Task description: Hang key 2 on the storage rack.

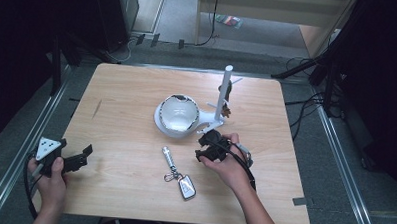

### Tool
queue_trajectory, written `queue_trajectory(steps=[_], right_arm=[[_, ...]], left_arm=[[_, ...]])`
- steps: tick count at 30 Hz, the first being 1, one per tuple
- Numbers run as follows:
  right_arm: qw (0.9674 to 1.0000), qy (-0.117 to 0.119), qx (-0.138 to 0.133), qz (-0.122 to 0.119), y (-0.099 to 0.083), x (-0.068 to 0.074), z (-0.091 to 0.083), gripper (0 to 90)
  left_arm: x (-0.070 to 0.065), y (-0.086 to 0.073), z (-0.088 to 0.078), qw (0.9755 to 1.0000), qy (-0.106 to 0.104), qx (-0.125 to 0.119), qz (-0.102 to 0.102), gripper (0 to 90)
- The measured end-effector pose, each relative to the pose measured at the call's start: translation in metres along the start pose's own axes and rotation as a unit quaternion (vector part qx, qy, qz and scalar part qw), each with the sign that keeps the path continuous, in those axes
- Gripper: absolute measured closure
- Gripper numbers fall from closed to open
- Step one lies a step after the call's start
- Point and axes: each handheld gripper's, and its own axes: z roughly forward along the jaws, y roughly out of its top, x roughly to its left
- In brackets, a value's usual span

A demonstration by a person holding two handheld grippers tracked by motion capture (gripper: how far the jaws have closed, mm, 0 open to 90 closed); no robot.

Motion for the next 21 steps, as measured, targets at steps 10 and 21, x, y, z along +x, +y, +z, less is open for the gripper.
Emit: queue_trajectory(steps=[10,21], right_arm=[[0.9997,0.024,0.001,-0.009,0.005,0.015,0.004,43.6],[0.9987,0.048,0.012,-0.015,0.011,0.034,0.01,44.6]], left_arm=[[0.0,0.0,0.0,1.0,0.0,0.0,-0.001,4.4],[0.0,0.0,0.0,1.0,-0.001,-0.001,-0.002,4.4]])
